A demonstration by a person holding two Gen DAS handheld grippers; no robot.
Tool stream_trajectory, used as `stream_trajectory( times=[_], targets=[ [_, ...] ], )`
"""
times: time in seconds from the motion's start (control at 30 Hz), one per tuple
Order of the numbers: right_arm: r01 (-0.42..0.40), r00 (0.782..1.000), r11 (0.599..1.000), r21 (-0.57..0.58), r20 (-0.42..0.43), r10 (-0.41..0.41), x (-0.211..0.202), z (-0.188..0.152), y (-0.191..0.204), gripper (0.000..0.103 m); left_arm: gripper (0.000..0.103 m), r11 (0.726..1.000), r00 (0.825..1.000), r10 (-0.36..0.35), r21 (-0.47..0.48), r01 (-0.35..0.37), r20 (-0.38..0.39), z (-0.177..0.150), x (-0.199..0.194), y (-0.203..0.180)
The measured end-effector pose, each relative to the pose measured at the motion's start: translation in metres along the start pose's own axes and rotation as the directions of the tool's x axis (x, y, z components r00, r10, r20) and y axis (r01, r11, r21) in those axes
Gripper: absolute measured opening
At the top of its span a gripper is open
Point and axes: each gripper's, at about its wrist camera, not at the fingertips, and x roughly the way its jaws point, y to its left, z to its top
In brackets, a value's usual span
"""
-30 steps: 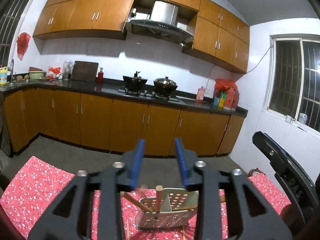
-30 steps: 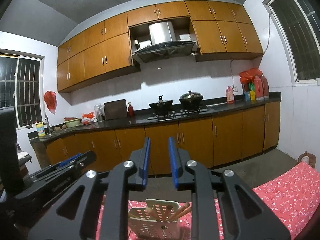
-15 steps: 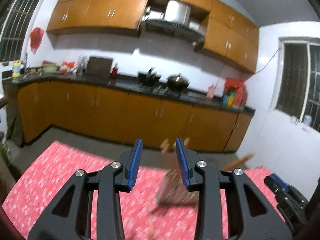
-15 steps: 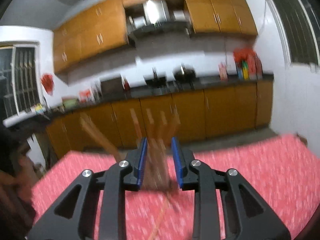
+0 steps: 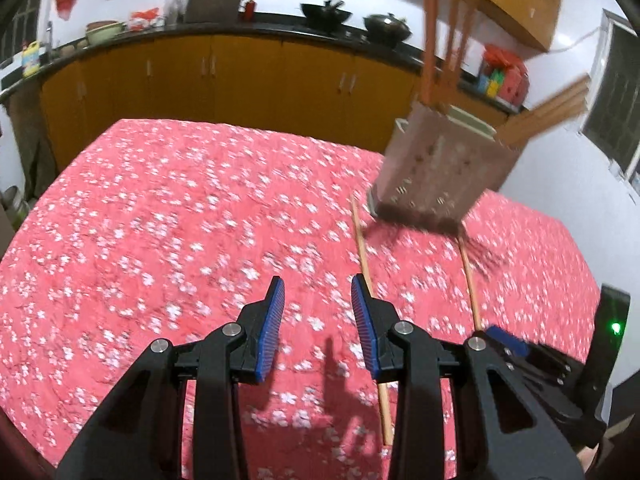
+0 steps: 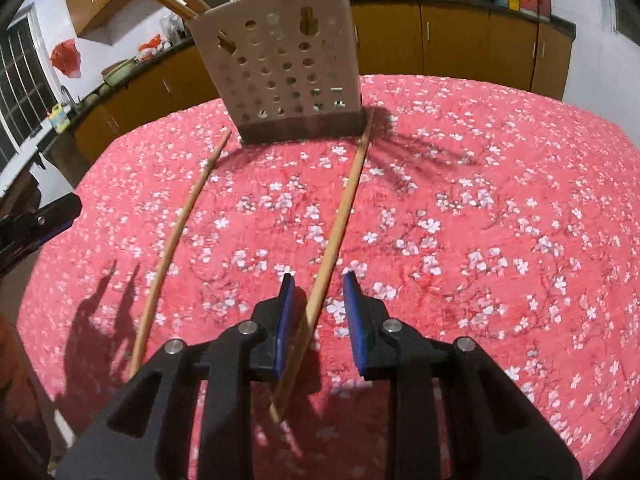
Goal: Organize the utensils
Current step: 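Grasp the last chopstick with the right tool while the left tool grasps another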
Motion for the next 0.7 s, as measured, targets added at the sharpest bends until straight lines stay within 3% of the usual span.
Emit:
stream_trajectory(
  times=[0.1,0.33,0.5,0.7],
  targets=[
    [0.039,0.999,0.999,-0.017,0.002,-0.039,0.003,0.003,0.001,0.010,0.035,0.999,1.000,-0.024,0.031,0.025,-0.019,-0.005,0.007,-0.012],
    [0.109,0.994,0.991,0.077,0.013,-0.110,-0.001,0.012,-0.037,0.008,0.035,0.995,0.994,-0.040,0.087,0.049,-0.097,-0.020,0.036,-0.036],
    [0.147,0.988,0.977,0.157,0.015,-0.152,-0.005,0.014,-0.068,0.008,0.034,0.995,0.990,0.003,0.100,0.011,-0.142,-0.026,0.053,-0.039],
    [0.136,0.990,0.980,0.146,0.021,-0.140,-0.006,0.014,-0.071,0.008,0.012,0.986,0.988,0.084,0.151,-0.064,-0.131,-0.029,0.065,-0.046]
  ],
)
